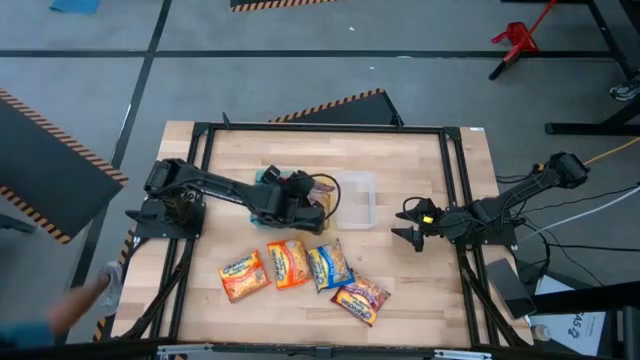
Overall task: Sort Maruchan noodles
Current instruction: Put the red bag into the yellow bin
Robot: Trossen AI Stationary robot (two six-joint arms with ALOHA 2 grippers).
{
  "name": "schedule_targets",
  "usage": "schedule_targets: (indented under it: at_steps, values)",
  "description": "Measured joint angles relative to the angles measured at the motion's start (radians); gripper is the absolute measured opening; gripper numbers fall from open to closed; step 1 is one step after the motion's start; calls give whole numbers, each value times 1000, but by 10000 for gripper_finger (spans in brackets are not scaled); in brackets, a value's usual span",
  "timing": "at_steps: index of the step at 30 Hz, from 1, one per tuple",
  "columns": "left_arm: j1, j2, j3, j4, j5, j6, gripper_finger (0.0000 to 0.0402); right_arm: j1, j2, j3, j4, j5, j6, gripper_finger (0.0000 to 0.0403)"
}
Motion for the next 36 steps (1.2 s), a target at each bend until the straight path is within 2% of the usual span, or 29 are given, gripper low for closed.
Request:
schedule_targets:
  at_steps: [9, 15, 22, 28, 30, 32, 36]
  values:
    - [-21, 0, -153, 242, 43, -57, 0, 0, 0, 0, 0, 0, -5, 321]
    - [-23, 0, -185, 337, 155, -56, 6, 0, 0, 0, 0, -7, -5, 321]
    - [-27, 0, -186, 400, 245, 4, 54, 0, 0, 0, 0, -13, -21, 321]
    - [-27, 0, -186, 551, 397, 55, 94, 0, 0, 0, 0, -19, -23, 321]
    - [-27, 0, -170, 535, 452, 93, 95, 0, 0, 0, 0, -19, -23, 321]
    - [-29, -4, -144, 468, 453, 97, 92, 0, 0, 0, 0, -23, -23, 321]
    - [-45, -7, -94, 266, 321, 36, 79, 0, 0, 0, 0, -34, -23, 321]
